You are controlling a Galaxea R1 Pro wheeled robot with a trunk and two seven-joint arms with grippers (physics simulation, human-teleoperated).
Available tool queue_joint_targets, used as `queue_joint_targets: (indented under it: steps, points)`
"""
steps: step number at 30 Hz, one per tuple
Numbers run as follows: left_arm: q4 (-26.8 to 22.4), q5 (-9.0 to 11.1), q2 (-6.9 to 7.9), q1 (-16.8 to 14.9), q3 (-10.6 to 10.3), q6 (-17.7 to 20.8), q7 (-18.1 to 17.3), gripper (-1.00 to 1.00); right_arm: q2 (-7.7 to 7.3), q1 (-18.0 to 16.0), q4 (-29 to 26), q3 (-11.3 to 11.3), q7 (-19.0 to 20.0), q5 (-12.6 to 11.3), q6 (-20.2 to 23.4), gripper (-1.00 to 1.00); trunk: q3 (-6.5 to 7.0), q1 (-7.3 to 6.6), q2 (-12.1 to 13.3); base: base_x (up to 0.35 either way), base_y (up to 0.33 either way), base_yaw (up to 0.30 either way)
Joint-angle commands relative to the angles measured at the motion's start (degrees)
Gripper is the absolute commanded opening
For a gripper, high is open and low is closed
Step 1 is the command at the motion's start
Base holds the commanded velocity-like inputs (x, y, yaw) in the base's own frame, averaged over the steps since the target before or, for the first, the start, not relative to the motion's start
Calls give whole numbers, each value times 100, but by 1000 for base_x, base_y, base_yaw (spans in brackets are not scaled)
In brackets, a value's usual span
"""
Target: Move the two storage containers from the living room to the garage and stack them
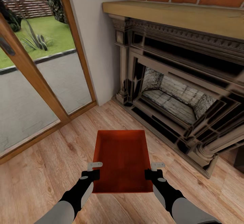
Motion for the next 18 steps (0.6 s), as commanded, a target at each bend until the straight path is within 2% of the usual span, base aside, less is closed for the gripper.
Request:
queue_joint_targets:
  steps: [1,18]
  points:
    - [-8,-53,-5,0,63,44,97,-100,5,-5,-10,22,-30,-28,-9,-100,-8,3,-9,0,0,0]
    - [-9,-55,-5,0,63,43,103,-100,26,-5,5,21,-41,-48,7,-100,131,3,-9,0,0,0]
